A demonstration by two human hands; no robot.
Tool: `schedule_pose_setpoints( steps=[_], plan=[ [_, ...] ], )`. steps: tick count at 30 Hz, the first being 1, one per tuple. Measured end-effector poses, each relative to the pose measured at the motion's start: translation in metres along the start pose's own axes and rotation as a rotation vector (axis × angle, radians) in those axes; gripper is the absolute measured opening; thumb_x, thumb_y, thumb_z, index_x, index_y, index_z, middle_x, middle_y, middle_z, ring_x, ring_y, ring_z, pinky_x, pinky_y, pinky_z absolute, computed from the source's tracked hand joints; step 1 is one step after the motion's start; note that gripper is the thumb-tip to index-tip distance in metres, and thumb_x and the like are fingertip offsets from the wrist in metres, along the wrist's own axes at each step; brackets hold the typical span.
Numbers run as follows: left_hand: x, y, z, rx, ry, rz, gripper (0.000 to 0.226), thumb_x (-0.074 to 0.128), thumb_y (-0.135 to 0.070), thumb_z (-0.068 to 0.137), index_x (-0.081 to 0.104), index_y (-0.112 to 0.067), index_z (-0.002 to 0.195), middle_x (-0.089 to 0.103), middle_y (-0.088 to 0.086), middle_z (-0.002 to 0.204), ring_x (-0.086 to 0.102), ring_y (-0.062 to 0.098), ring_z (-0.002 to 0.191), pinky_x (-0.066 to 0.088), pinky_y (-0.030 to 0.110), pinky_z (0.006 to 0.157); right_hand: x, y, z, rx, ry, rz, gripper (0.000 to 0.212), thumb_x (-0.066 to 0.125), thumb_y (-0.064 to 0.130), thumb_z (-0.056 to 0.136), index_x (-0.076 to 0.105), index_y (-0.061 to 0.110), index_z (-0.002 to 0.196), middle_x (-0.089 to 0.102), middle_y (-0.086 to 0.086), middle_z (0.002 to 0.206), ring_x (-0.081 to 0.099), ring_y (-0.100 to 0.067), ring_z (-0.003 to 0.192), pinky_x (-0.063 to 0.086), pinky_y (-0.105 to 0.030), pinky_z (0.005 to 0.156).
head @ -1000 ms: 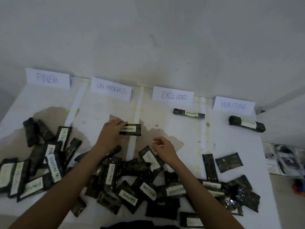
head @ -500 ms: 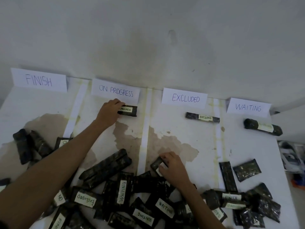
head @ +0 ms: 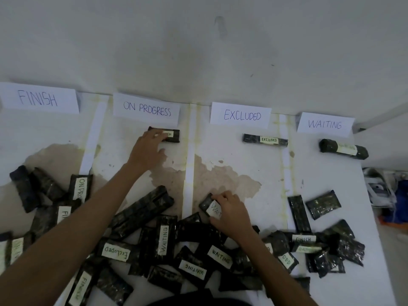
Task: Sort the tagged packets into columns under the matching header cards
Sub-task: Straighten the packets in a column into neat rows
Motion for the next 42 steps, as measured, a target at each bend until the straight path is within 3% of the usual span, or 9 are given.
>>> schedule_pose_setpoints(
  steps=[3,7,16,31,37,42],
  plan=[
    [0.014,-0.021,-0.034,0.02,0.01,-0.014,0.046,0.058,-0.009,0.083,0.052,-0.011,0.128,0.048,0.01,0.134,0.044,0.028,0.122,0.036,0.043,0.102,0.0,0.008,-0.003,0.024,0.059,-0.136,0.064,0.063,0.043,0.08,0.04,0.018,0.134,0.047,-0.009,0.124,0.046,-0.029,0.107,0.043,-0.038,0.085],
    [0.035,-0.043,-0.079,0.092,0.041,-0.056,0.043,0.06,-0.006,0.08,0.057,-0.007,0.123,0.054,0.015,0.125,0.051,0.03,0.115,0.044,0.044,0.098,0.0,0.013,-0.009,0.033,0.009,-0.135,0.058,0.056,0.038,0.087,0.038,0.015,0.137,0.048,-0.012,0.125,0.045,-0.032,0.11,0.041,-0.04,0.085],
    [0.049,-0.128,-0.119,0.167,0.083,-0.066,0.039,0.059,-0.017,0.084,0.056,-0.013,0.123,0.056,0.006,0.12,0.053,0.025,0.108,0.047,0.041,0.09,-0.064,-0.035,-0.04,-0.092,-0.191,-0.057,0.06,0.071,0.015,0.075,0.049,0.021,0.131,0.054,-0.002,0.129,0.05,-0.03,0.11,0.038,-0.039,0.081],
    [0.133,-0.282,-0.06,0.227,0.122,-0.061,0.048,0.056,-0.015,0.081,0.051,-0.011,0.129,0.051,0.012,0.131,0.049,0.032,0.117,0.044,0.044,0.095,-0.142,-0.206,-0.049,-0.053,-0.236,-0.083,0.056,0.068,0.003,0.075,0.053,0.018,0.127,0.057,-0.003,0.128,0.052,-0.03,0.108,0.035,-0.039,0.083],
    [0.18,-0.319,-0.024,0.187,0.141,-0.002,0.049,0.057,-0.013,0.084,0.048,-0.013,0.132,0.043,0.009,0.141,0.04,0.029,0.128,0.037,0.041,0.1,-0.15,-0.27,-0.008,-0.053,-0.241,-0.125,0.053,0.071,0.013,0.078,0.054,0.017,0.128,0.055,-0.003,0.132,0.053,-0.03,0.109,0.035,-0.038,0.084],
    [0.207,-0.323,0.004,0.153,0.124,0.015,0.051,0.062,-0.009,0.079,0.051,-0.006,0.129,0.043,0.017,0.14,0.042,0.035,0.126,0.041,0.048,0.097,-0.142,-0.301,0.035,-0.099,-0.18,-0.15,0.048,0.066,0.014,0.083,0.052,0.017,0.129,0.05,-0.004,0.138,0.049,-0.029,0.114,0.034,-0.038,0.087]
  ],
)
Point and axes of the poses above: each hand's wrist, its own z-axis towards the middle knuckle, its own x-axis out of the palm, y = z × x, the point moved 4 cm from there along z, towards the middle knuckle
